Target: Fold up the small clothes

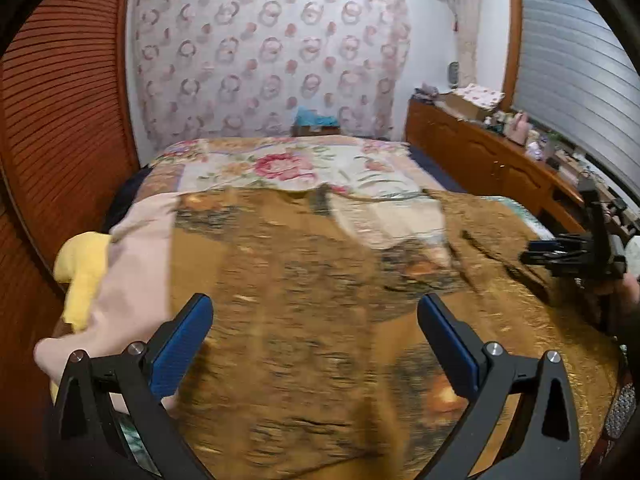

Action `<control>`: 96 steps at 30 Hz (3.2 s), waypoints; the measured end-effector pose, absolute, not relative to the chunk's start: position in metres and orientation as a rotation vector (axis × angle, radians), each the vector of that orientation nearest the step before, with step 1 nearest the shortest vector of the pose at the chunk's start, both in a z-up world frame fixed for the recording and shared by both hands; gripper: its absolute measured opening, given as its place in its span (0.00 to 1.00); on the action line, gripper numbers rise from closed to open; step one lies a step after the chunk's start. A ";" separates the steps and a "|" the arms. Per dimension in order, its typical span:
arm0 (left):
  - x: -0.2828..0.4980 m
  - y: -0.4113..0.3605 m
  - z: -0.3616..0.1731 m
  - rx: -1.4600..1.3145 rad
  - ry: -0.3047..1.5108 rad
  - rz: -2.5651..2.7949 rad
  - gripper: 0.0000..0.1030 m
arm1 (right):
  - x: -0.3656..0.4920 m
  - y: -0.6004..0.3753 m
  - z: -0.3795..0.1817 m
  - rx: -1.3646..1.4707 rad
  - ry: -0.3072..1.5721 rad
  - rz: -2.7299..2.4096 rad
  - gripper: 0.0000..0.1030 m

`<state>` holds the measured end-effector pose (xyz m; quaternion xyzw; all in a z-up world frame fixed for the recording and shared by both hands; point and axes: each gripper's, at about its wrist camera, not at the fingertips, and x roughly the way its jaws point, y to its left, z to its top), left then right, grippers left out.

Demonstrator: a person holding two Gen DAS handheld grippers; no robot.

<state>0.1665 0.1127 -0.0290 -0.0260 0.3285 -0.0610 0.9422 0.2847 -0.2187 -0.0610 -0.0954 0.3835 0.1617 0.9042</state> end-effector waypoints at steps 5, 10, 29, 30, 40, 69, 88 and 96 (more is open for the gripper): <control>0.179 0.139 -0.029 -0.049 0.690 -0.115 0.91 | 0.281 -0.216 -0.065 -0.194 0.769 0.322 0.61; 0.200 0.159 -0.030 -0.077 0.726 -0.136 0.82 | 0.282 -0.218 -0.068 -0.189 0.774 0.320 0.69; 0.244 0.196 -0.053 -0.136 0.872 -0.088 0.34 | 0.283 -0.219 -0.066 -0.190 0.773 0.317 0.71; 0.244 0.193 -0.052 -0.127 0.870 -0.098 0.29 | 0.282 -0.219 -0.066 -0.190 0.773 0.317 0.71; 0.245 0.188 -0.043 -0.074 0.861 -0.092 0.14 | 0.279 -0.240 -0.049 -0.107 0.733 0.341 0.71; 0.184 0.135 0.018 0.033 0.643 -0.227 0.04 | 0.318 -0.234 -0.029 -0.116 0.746 0.317 0.05; -0.030 0.183 0.016 -0.046 0.578 -0.211 0.04 | 0.039 -0.272 0.006 -0.109 0.584 0.497 0.05; -0.068 0.194 0.003 -0.122 0.601 -0.185 0.04 | -0.006 -0.279 0.011 -0.132 0.643 0.488 0.05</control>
